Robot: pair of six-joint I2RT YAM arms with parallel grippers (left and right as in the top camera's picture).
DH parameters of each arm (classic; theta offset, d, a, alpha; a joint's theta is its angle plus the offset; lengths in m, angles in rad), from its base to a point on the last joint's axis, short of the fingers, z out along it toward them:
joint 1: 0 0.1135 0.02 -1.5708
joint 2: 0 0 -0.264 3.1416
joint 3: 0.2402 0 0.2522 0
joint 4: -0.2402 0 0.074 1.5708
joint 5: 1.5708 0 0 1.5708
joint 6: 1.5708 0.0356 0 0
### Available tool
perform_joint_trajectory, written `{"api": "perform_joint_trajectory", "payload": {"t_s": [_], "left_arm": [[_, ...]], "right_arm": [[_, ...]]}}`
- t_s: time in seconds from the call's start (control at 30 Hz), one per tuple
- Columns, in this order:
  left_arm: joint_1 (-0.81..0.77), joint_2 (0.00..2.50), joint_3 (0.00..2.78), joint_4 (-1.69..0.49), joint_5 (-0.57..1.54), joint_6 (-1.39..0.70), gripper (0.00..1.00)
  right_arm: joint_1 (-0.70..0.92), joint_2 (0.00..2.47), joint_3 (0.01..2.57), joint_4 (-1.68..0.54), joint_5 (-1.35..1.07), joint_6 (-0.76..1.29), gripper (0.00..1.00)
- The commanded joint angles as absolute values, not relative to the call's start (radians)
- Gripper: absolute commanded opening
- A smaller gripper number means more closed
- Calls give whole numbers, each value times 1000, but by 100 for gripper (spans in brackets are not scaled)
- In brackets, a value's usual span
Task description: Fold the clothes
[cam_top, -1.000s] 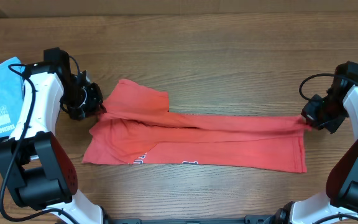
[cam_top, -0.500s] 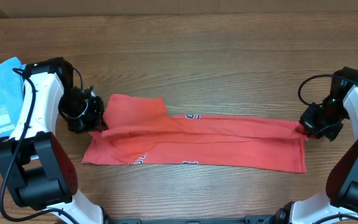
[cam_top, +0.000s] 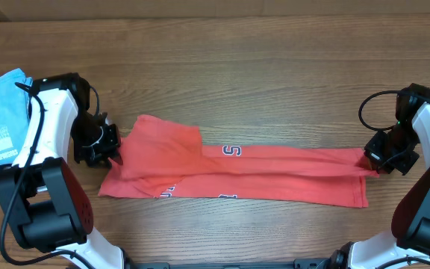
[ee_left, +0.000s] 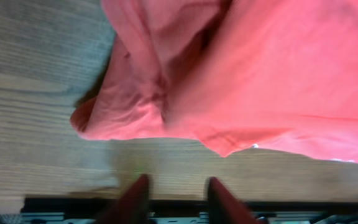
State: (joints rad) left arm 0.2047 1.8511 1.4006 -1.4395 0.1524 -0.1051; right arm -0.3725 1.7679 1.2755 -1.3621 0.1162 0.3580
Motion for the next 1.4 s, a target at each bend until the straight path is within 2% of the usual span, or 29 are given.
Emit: {"api": "perform_joint_trajectory", "payload": {"t_s": [0.0,0.3,0.6,0.8,0.9,1.0,1.1,1.17,1.37], "left_arm": [[199,1823,1363,-1428,131,-113,38],[196,1823,1359,-1390,153,-120,35],[196,1823,1384,-1330,276,-96,37],[196,1823,1487,-1313,289,-88,39],[196,1823,1530,-1301,294,-89,42],[196,1823,1544,-1247,337,-72,48],[196,1825,1540,-1170,341,-67,60],[195,1828,1540,-1130,340,-67,63],[186,1872,1540,-1066,333,-67,63]], "right_arm": [[-377,1739,1295,-1361,140,368,8],[-377,1739,1295,-1367,130,368,13],[-377,1739,1295,-1391,110,368,35],[-377,1739,1295,-1382,73,358,38],[-377,1739,1295,-1378,73,355,43],[-377,1739,1295,-1374,60,352,45],[-376,1739,1295,-1363,28,344,48],[-375,1739,1295,-1359,9,344,49],[-375,1739,1295,-1352,-6,345,49]]}}
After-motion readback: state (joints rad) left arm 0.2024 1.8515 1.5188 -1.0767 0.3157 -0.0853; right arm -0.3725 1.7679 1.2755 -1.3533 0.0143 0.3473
